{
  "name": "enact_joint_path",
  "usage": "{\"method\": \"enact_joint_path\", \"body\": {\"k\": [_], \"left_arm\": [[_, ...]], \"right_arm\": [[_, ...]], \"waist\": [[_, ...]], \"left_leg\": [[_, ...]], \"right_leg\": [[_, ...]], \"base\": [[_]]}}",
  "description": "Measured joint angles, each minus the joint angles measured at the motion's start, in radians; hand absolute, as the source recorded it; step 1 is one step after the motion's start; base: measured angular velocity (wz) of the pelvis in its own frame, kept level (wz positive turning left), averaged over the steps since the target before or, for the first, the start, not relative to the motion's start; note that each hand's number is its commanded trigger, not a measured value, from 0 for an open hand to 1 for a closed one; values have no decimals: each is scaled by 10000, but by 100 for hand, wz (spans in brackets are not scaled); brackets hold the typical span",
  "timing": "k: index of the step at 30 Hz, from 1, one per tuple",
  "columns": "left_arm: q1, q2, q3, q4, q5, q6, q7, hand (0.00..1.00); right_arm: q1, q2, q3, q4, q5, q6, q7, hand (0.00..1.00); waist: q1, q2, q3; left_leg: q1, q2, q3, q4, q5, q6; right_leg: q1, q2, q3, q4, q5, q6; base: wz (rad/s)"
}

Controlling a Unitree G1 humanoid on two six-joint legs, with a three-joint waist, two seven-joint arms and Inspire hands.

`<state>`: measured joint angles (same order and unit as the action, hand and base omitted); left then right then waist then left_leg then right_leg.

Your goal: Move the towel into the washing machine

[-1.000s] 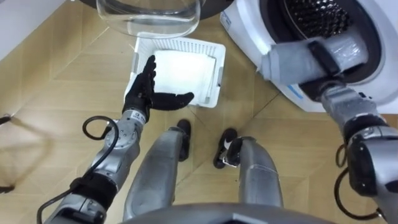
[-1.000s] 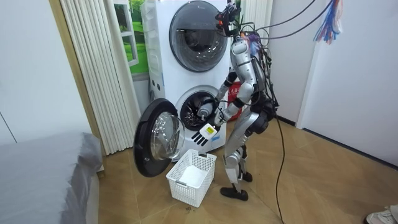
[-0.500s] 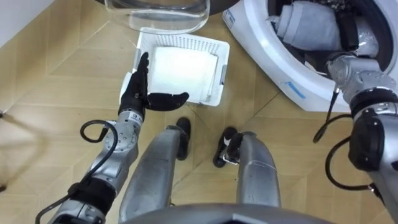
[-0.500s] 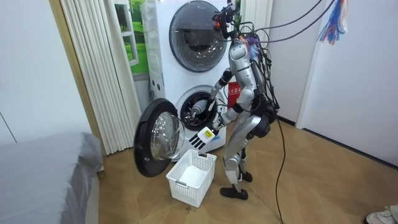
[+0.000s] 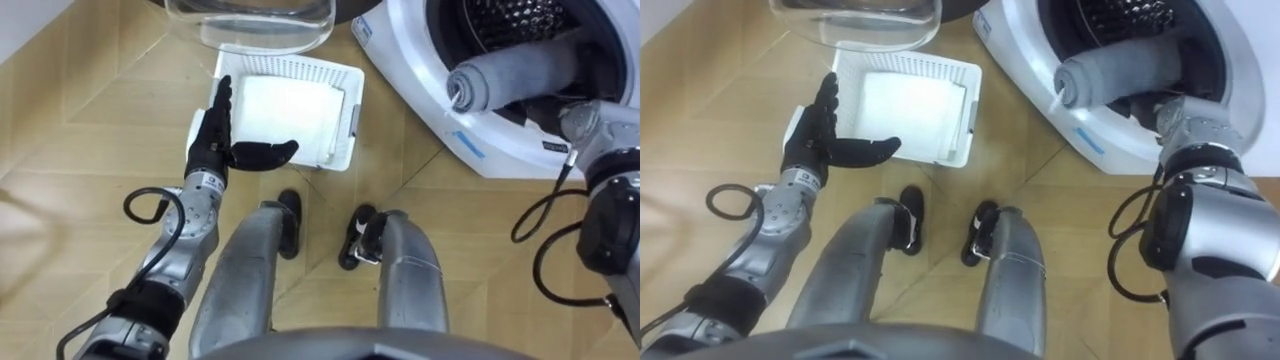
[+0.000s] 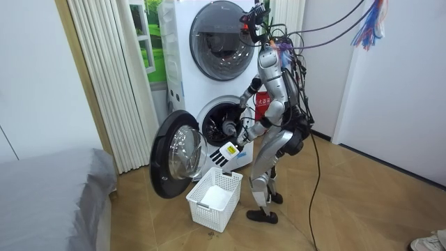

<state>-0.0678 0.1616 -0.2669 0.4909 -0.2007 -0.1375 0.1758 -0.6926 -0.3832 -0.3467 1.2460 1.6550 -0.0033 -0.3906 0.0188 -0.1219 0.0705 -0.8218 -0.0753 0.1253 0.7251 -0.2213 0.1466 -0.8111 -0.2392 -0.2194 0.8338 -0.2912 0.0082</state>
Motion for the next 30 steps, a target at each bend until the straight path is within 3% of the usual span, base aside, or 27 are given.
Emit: {"method": "enact_joint_path", "body": {"k": [5,13,24,26,30], "left_arm": [[-13,-58,-67,4,0,-3,-141,0],[-227,-130,-111,9,-33,-3,-331,0],[-814,-128,-103,554,-28,-42,-415,0],[-843,-182,-119,812,-11,-42,-418,0],[-838,-201,-109,1172,142,-9,-541,0]], "right_arm": [[66,0,8,3,333,-316,-154,0],[69,1,104,61,337,-689,-227,0],[391,2,104,231,662,-724,-244,0],[750,12,108,71,601,-729,-132,0],[1242,116,108,-101,591,-727,56,0]], "waist": [[231,30,-6],[241,209,-21],[404,349,-15],[413,545,-12],[445,638,-42]], "left_leg": [[150,74,62,-138,2,2],[159,85,79,-313,4,5],[763,118,82,-761,7,-8],[1015,137,-50,-930,10,-12],[1566,151,-99,-1315,13,-16]], "right_leg": [[126,164,133,-238,77,70],[138,189,113,-440,166,83],[770,244,-38,-943,248,76],[1172,363,-147,-1295,322,142],[1794,505,-151,-1813,418,243]], "base": [[-6],[-1],[-1],[7],[-1]]}}
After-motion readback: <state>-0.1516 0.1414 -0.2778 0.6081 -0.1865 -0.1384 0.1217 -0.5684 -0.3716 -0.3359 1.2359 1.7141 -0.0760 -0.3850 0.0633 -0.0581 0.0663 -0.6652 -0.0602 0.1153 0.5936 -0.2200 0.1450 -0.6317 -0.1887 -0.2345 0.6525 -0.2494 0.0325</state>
